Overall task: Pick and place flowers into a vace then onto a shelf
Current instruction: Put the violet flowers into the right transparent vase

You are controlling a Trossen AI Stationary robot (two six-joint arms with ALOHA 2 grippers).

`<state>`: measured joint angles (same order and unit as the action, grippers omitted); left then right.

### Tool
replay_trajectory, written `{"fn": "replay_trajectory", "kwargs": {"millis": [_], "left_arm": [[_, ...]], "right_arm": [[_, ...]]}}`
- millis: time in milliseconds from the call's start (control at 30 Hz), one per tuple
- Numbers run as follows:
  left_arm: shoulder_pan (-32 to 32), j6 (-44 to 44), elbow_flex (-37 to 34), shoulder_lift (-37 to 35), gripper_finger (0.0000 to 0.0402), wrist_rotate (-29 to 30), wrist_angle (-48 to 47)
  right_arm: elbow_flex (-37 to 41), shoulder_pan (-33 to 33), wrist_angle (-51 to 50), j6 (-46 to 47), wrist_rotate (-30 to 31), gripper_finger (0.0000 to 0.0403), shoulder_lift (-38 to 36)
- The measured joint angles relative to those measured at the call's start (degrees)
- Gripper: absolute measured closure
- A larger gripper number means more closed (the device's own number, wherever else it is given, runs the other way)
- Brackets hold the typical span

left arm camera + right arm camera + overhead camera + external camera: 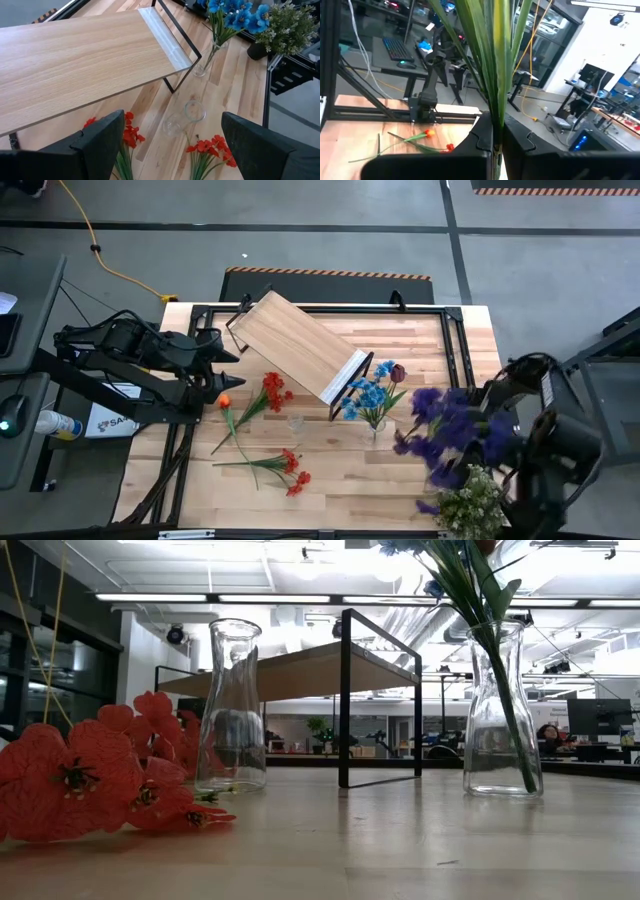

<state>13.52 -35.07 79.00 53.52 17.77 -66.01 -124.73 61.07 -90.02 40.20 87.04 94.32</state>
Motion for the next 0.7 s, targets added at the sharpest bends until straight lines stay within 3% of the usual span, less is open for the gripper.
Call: {"fn": "replay_trajectory", "kwargs": {"millis": [700], "left_arm": [[-0.01,-0.13,0.00,0.00,0.0034,2.96,3.16]], "right_arm": [[-0.02,7.47,-0.02,-16.56,-0.59,0.0395,-18.49]]}}
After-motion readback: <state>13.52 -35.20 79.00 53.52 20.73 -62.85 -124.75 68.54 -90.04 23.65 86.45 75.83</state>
